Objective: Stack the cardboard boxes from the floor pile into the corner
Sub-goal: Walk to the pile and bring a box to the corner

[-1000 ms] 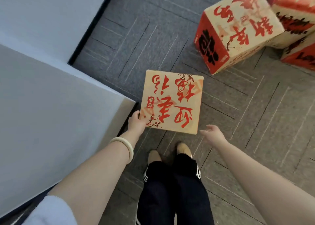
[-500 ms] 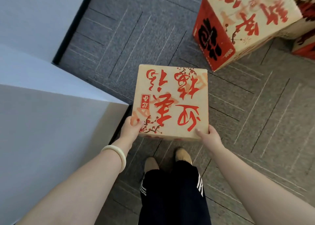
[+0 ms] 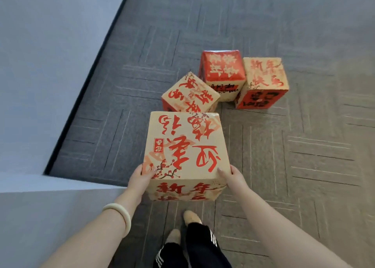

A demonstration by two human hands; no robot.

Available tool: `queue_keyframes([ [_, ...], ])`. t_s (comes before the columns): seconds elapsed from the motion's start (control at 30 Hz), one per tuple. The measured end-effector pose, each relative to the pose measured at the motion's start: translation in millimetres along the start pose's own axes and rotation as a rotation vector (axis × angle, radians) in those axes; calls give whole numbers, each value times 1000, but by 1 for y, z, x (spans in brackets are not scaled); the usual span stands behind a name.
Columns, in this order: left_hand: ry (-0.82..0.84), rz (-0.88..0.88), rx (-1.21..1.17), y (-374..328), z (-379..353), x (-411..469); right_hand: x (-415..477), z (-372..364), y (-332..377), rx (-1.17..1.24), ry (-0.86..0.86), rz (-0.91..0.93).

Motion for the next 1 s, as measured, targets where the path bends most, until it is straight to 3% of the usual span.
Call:
queue_keyframes([
  [0.23,187,-182,158,-46,-42,-99,-100,85,-3,244,-211,43],
  [0.5,385,-293,455,-45,-142,-215,-242,183,-74,470,-494,58],
  [0.73,594,-294,709,22,-267,-319,-373,268,-170,647,-820,18],
  [1.0,773,-412,1047,141,-421,-458,-525,360,-308,795,-1093,-10],
])
Point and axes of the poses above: each hand's wrist, its own x-axis towards the middle knuckle, its own z-axis out of the back of the hand, y = z × x, the point moved 1 cm from there along x, towards the middle knuckle, and after that the axes turned 14 degrees about z, right-handed, at the moved point
